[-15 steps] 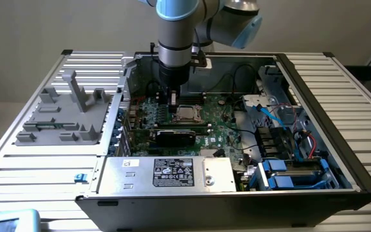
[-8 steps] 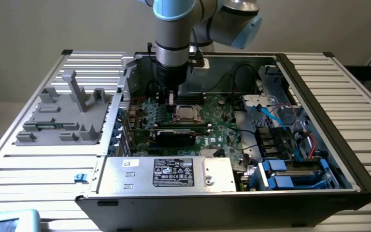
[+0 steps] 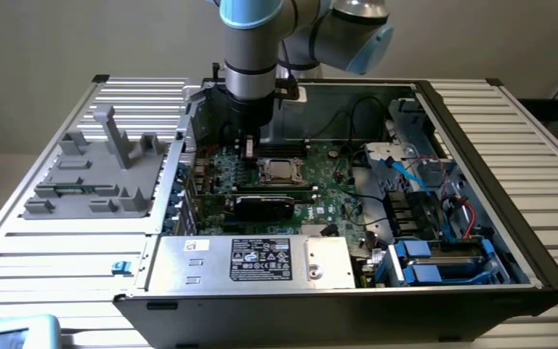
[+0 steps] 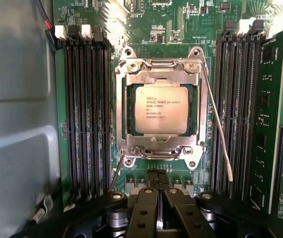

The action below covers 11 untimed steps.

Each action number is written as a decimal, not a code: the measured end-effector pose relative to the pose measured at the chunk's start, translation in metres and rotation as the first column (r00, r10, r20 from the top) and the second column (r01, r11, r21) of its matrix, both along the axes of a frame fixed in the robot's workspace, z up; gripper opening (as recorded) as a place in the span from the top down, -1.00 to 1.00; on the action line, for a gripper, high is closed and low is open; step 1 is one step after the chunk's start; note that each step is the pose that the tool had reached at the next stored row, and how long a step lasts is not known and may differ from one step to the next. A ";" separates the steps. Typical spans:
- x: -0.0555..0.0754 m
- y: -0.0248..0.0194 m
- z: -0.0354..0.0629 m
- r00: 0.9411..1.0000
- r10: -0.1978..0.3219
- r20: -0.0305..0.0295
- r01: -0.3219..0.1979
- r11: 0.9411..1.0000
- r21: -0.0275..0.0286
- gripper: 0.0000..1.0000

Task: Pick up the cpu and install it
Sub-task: 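Close the cpu cover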

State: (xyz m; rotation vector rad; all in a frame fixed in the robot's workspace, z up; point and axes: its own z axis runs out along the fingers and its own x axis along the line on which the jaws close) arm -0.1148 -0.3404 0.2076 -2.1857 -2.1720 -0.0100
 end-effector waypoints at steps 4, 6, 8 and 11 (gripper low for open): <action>-0.006 -0.0004 0.0084 1.000 0.000 0.002 0.000 1.000 0.001 0.77; -0.007 -0.0009 0.0131 1.000 0.000 0.003 0.000 1.000 0.004 0.77; -0.008 -0.0013 0.0177 1.000 0.000 0.004 0.000 1.000 0.006 0.77; -0.010 -0.0015 0.0249 1.000 0.000 0.005 0.000 1.000 0.009 0.77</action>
